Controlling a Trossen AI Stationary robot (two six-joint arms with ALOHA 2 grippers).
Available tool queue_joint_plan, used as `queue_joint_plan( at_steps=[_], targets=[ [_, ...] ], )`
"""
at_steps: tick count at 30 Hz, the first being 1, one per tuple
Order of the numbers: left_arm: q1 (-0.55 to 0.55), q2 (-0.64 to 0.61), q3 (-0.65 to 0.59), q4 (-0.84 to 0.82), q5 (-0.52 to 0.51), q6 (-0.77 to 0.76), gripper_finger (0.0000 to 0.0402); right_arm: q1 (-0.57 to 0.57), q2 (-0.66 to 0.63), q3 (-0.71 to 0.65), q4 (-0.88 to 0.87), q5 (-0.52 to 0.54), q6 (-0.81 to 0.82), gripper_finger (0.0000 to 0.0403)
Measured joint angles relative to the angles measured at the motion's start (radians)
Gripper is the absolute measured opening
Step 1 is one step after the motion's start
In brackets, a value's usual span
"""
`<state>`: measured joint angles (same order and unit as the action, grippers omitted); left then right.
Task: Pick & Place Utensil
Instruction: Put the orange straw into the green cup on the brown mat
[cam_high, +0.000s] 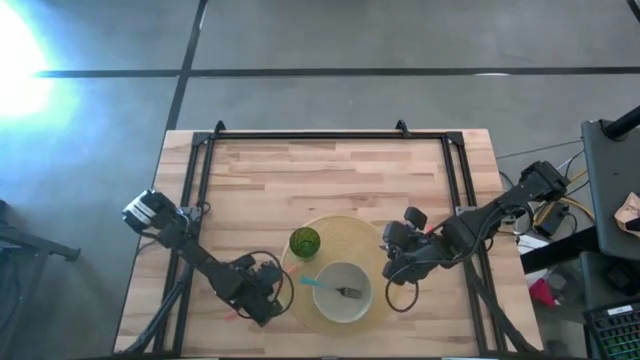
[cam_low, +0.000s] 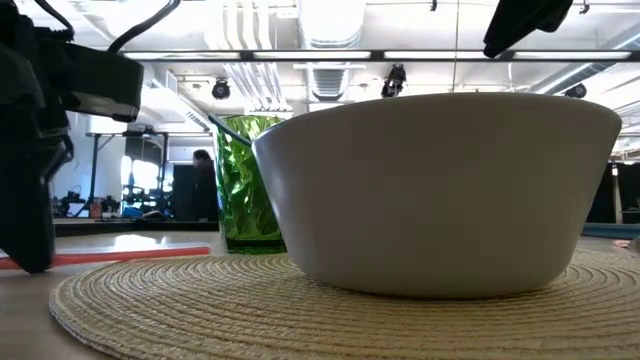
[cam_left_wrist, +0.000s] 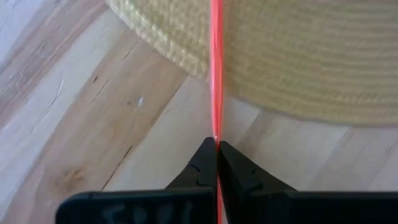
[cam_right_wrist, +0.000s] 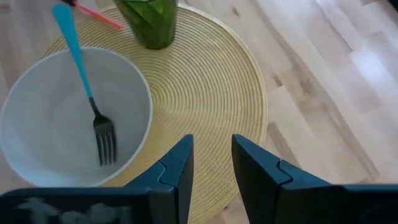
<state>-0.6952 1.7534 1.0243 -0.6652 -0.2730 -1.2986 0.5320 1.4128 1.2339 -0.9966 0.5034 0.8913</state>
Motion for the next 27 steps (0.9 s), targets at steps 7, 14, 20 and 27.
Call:
queue_joint_plan(
  at_steps=[7,14,20,27],
  targets=[
    [-0.002,-0.099,-0.001,-0.052,-0.007,0.015,0.0001,0.013,0.000,0.000,0.001,-0.018,0.000,0.0087],
    [-0.004,-0.218,-0.001,-0.050,-0.018,0.094,0.0000,0.052,0.000,0.000,0.001,-0.044,0.020,0.0071],
    [-0.004,-0.349,0.000,-0.049,0.042,0.156,0.0000,0.079,0.000,0.000,-0.001,-0.044,0.045,0.0062],
    [-0.004,-0.495,0.001,-0.043,-0.034,0.236,0.0000,0.084,0.000,0.000,-0.002,-0.043,0.052,0.0060]
  ],
)
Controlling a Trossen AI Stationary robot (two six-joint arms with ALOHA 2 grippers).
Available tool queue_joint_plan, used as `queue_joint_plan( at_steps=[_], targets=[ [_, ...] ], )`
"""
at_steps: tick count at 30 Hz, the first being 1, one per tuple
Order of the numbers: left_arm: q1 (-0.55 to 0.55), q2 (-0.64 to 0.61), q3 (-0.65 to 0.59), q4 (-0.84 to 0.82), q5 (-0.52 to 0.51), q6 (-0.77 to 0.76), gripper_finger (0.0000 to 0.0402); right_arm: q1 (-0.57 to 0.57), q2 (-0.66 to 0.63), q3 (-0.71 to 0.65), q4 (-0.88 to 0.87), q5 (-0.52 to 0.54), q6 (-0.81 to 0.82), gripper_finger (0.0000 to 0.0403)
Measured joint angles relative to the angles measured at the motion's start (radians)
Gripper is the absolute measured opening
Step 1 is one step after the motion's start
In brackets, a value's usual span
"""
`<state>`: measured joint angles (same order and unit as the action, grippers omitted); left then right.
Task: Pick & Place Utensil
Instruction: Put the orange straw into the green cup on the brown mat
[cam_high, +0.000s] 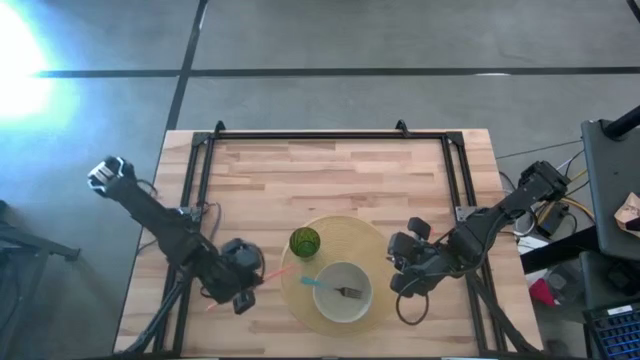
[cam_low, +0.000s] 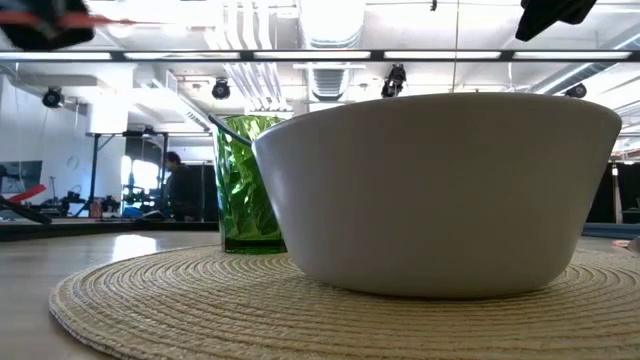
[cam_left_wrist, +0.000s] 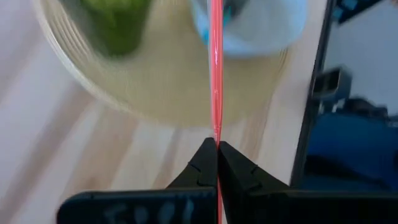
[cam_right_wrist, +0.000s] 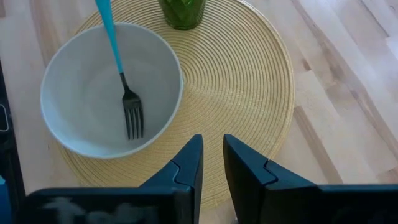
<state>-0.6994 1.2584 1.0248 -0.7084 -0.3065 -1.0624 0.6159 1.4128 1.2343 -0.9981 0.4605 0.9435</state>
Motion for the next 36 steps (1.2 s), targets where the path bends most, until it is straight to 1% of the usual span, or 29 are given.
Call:
queue_joint_plan(
  at_steps=[3,5,8,10,14,23,26,31,33,36],
  targets=[
    [0.004,-0.047,0.000,0.025,-0.122,0.079,0.0000,0.000,0.000,0.000,0.000,0.001,0.000,0.0061],
    [0.005,-0.068,0.001,0.068,-0.229,0.155,0.0000,0.000,0.000,0.000,0.000,0.002,0.006,0.0061],
    [0.005,-0.077,0.001,0.174,-0.422,0.274,0.0000,0.000,0.000,0.000,0.000,0.002,0.016,0.0057],
    [0.011,-0.074,0.001,0.255,-0.504,0.369,0.0000,0.000,0.000,0.000,0.000,0.002,0.019,0.0055],
    [0.026,-0.061,0.002,0.395,-0.569,0.531,0.0000,0.000,0.000,0.000,0.000,0.002,0.019,0.0052],
    [0.033,-0.022,0.002,0.632,-0.767,0.741,0.0000,0.000,0.000,0.000,0.000,0.002,0.017,0.0054],
    [0.044,0.001,0.000,0.692,-0.800,0.785,0.0000,0.000,0.000,-0.001,0.000,0.002,0.015,0.0053],
    [0.094,0.029,-0.059,0.845,-0.800,0.819,0.0000,0.000,0.000,-0.001,0.000,0.003,0.015,0.0053],
    [0.119,0.033,-0.103,0.941,-0.772,0.827,0.0000,0.000,0.000,-0.001,0.000,0.003,0.014,0.0054],
    [0.152,0.033,-0.170,1.163,-0.697,0.896,0.0000,0.000,0.000,-0.001,0.000,0.003,0.013,0.0053]
  ],
)
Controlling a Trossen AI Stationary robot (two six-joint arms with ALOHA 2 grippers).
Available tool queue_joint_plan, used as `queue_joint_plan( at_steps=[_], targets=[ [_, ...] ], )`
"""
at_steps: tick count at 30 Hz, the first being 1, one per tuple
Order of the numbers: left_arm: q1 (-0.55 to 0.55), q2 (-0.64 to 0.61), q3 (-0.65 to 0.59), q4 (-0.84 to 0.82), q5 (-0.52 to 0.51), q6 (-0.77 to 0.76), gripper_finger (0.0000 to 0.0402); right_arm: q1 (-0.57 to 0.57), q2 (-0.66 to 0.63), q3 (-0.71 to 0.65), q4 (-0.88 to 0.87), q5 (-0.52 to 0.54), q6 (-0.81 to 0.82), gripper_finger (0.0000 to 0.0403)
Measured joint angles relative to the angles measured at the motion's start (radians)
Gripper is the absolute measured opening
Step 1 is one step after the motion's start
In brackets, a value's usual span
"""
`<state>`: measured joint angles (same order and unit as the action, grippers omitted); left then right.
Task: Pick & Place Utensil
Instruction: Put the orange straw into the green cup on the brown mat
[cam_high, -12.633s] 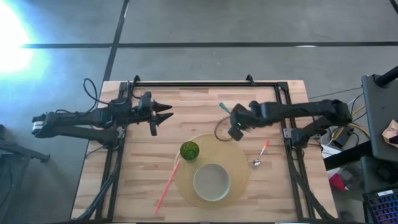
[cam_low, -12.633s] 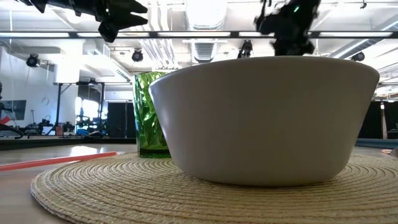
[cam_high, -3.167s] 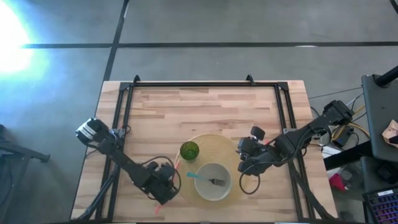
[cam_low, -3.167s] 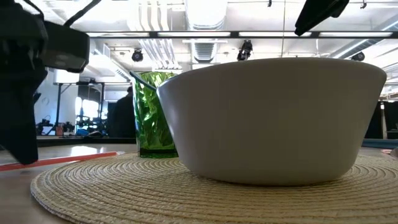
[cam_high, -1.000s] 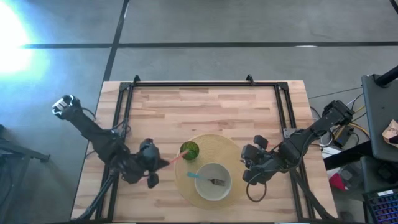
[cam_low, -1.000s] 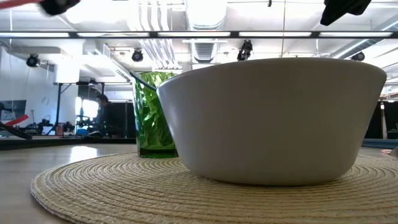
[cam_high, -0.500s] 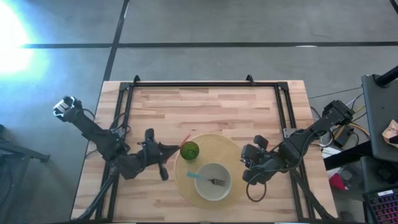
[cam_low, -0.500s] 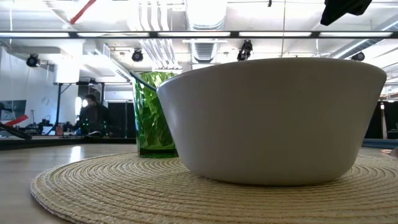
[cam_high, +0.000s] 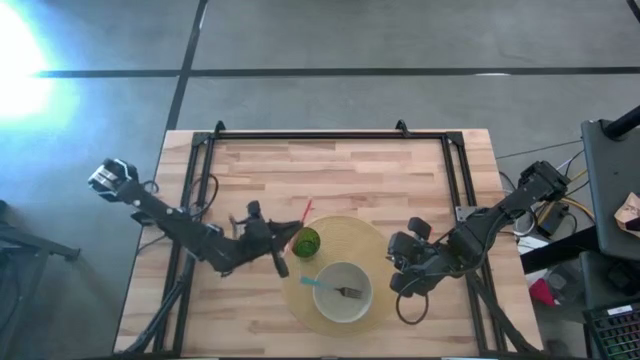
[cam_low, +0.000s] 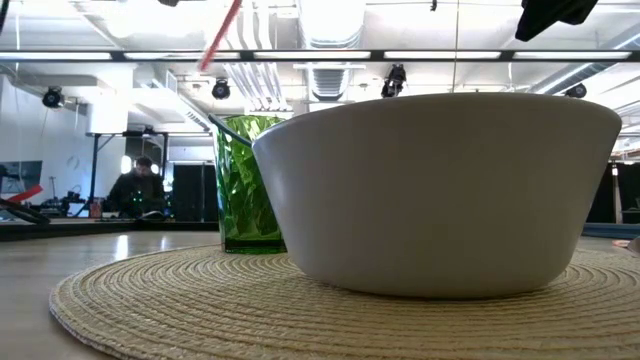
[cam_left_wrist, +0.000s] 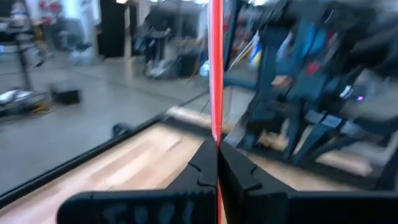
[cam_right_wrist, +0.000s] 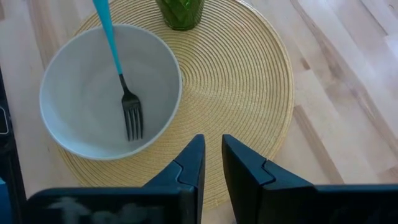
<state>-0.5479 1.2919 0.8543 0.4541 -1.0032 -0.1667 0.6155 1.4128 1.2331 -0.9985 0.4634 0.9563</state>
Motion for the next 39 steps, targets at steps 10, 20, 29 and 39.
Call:
queue_joint_plan(
  at_steps=[10,20,29,39],
  targets=[
    [0.090,-0.001,-0.222,0.521,0.212,0.211,0.0000,0.000,0.000,0.000,0.000,0.008,-0.017,0.0052],
    [0.136,0.019,-0.349,0.641,0.292,0.163,0.0000,0.000,0.000,-0.001,0.002,0.009,-0.015,0.0052],
    [0.153,0.132,-0.347,0.638,0.315,0.193,0.0000,0.000,0.000,-0.001,0.004,0.010,-0.014,0.0052],
    [0.189,0.267,-0.308,0.638,0.316,0.183,0.0000,0.000,0.000,-0.001,0.007,0.009,-0.014,0.0052]
  ],
)
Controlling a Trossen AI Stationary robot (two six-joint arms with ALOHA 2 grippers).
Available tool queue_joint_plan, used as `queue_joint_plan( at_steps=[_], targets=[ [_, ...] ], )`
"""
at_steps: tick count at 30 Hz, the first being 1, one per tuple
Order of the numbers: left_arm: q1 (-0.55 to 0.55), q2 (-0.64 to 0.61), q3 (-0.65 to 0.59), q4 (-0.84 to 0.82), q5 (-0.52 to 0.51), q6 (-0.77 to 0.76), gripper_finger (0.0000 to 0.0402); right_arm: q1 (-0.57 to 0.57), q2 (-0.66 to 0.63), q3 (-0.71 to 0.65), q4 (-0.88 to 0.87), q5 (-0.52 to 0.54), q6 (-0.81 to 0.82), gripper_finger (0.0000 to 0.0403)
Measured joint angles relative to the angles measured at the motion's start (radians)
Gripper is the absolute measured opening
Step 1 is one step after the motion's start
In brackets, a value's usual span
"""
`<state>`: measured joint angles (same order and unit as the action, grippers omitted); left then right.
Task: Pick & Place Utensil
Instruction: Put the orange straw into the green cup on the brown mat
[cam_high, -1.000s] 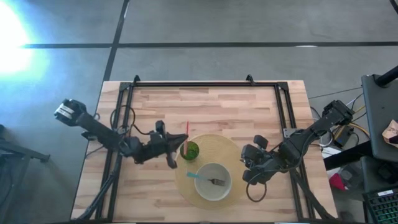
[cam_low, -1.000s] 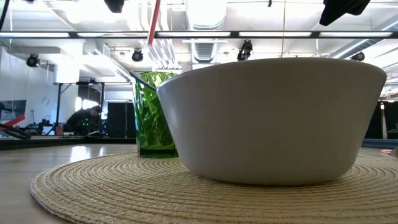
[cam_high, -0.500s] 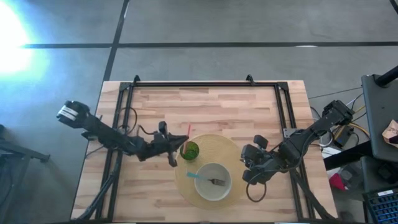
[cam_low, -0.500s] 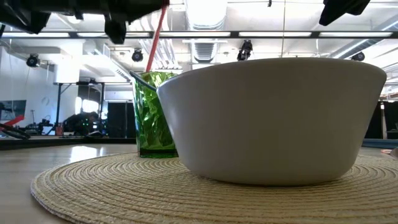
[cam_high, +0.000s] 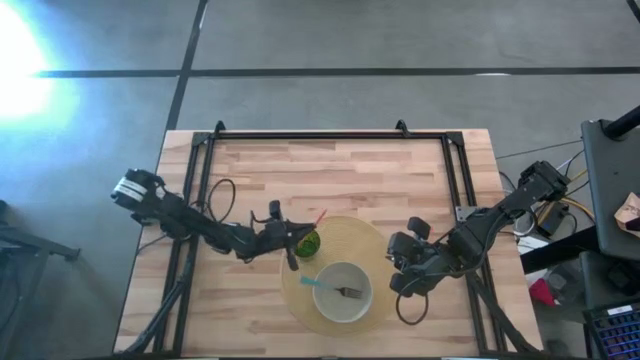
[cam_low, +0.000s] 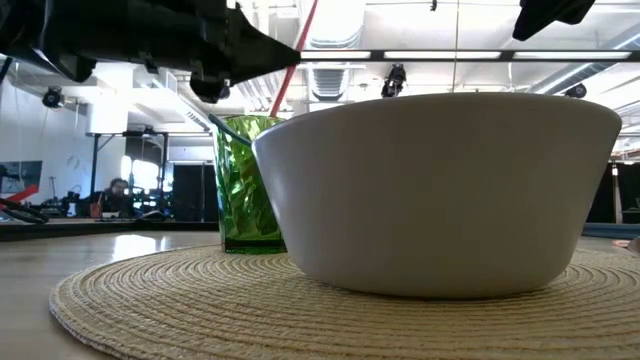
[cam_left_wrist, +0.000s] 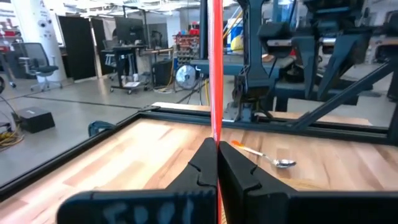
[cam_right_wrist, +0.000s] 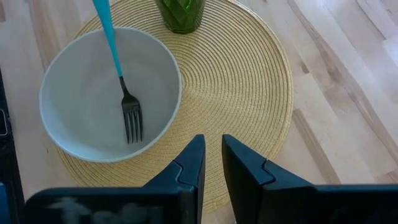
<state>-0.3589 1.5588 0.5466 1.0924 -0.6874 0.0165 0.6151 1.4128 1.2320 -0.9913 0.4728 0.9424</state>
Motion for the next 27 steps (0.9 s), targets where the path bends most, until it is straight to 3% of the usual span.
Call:
queue_joint_plan(
  at_steps=[27],
  targets=[
    [0.006,0.084,0.019,-0.077,-0.021,-0.091,0.0000,0.000,0.000,-0.005,0.001,-0.002,0.008,0.0048]
  ],
)
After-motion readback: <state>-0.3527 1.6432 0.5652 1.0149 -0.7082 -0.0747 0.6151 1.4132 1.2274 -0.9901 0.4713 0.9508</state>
